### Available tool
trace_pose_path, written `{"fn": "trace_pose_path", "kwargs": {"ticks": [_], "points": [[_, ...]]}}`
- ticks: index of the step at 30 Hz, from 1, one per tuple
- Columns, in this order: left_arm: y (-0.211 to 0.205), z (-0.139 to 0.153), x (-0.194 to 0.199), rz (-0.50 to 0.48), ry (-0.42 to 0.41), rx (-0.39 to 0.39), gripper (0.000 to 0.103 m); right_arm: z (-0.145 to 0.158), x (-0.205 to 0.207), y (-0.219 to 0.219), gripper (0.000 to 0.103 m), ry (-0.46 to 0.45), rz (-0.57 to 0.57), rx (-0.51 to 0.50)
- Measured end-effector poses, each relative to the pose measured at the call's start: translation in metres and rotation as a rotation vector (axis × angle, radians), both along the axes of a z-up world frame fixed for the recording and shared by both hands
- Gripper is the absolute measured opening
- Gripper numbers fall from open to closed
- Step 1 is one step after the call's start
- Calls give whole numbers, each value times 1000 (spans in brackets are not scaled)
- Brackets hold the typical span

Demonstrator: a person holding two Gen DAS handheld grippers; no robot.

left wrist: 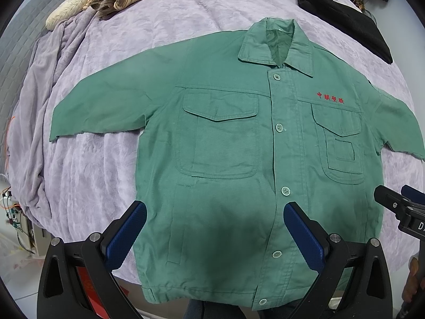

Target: Fold large clothes

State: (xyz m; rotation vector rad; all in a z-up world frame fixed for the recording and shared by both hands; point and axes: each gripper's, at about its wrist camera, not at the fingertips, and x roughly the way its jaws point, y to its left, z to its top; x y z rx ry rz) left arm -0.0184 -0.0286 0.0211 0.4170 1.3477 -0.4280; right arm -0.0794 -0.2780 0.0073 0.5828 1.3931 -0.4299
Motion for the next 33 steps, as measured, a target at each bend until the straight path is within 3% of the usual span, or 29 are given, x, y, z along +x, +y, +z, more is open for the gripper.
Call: {"fn": "trace_pose_path", "kwargs": {"ticks": [33], "points": [[3, 8, -11, 14, -29, 19, 103, -2, -6, 0, 103, -32, 7, 24]]}}
